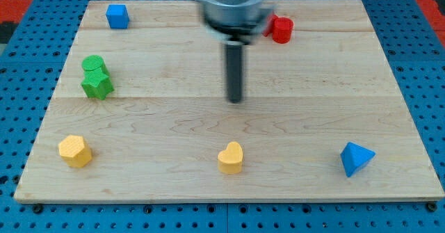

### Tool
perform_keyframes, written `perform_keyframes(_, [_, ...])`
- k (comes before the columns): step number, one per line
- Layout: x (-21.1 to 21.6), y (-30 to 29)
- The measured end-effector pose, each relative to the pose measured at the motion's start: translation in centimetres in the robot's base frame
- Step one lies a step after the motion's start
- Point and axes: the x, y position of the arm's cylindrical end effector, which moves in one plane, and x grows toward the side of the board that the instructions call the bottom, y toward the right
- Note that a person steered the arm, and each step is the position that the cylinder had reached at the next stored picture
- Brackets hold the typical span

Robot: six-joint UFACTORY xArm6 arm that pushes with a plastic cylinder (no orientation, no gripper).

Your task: Push the blue triangle towards the red star

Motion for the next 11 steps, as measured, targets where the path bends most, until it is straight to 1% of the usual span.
perform_keyframes(1, [3.9,11.3])
perform_keyframes(2, [9.0,19.1])
perform_keyframes(3, [13.2,19.5])
perform_keyframes(4, [11.7,11.9])
perform_keyframes(5, [8.1,4.0])
perform_keyframes(6, [6.4,-2.6])
perform_keyframes(7, [1.7,-4.6])
perform_keyframes(8, [0.3,-3.2])
perform_keyframes(9, [0.3,0.5])
perform_keyframes(10, [-3.7,0.4])
perform_keyframes(11, [-7.9,-2.3])
